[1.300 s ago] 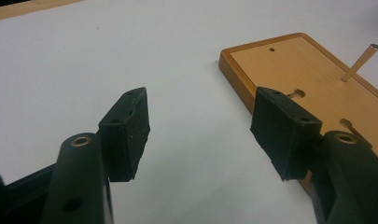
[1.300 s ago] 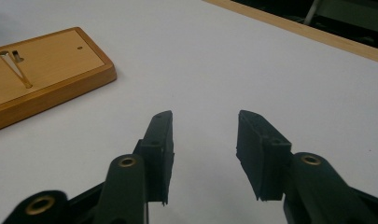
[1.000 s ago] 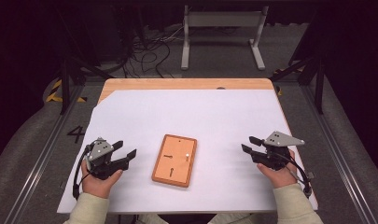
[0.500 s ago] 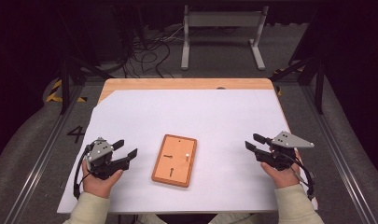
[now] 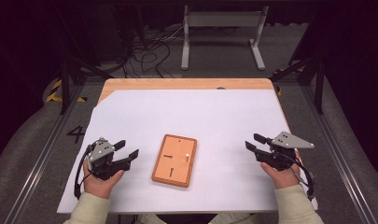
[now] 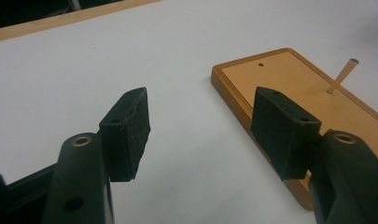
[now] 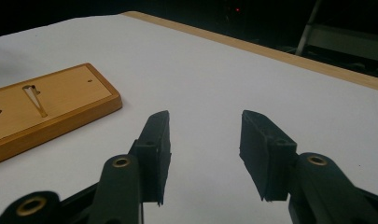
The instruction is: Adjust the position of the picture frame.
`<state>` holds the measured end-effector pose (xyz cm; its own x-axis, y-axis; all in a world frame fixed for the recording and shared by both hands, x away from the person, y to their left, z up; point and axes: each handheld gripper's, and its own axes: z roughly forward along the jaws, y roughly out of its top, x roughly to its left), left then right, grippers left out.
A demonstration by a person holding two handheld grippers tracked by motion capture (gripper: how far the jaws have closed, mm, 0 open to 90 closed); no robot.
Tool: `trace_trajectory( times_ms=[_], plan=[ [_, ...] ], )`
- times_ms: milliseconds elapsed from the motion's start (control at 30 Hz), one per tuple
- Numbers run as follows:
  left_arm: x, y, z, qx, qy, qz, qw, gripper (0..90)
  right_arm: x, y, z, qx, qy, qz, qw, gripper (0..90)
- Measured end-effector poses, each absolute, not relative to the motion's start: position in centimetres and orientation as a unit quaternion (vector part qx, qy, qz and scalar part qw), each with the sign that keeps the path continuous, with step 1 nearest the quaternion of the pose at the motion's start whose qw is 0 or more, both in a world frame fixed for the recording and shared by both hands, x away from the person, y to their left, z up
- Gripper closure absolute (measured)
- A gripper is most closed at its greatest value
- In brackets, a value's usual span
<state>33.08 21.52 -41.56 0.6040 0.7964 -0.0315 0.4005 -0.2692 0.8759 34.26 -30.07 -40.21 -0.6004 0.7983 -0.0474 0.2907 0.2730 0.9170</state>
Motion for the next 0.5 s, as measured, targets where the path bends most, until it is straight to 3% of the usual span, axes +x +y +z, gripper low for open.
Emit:
trace_trajectory(
  times_ms=[133,267,400,500],
  plan=[
    [32.4,20.7,-41.2,0.789,0.356,0.196,0.461,38.4,34.2,-30.1,-40.2,0.362,0.752,0.483,0.263,53.8],
    [31.2,19.4,-40.9,0.817,0.303,0.163,0.463,45.6,34.2,-30.2,-40.2,0.364,0.752,0.483,0.262,53.8],
    [30.6,18.6,-41.1,0.841,0.269,0.125,0.453,59.9,34.3,-30.1,-40.3,0.367,0.754,0.478,0.262,53.7],
    [30.6,17.9,-41.3,0.856,0.251,0.100,0.441,77.4,34.3,-30.0,-40.4,0.368,0.756,0.476,0.259,53.8]
  ],
)
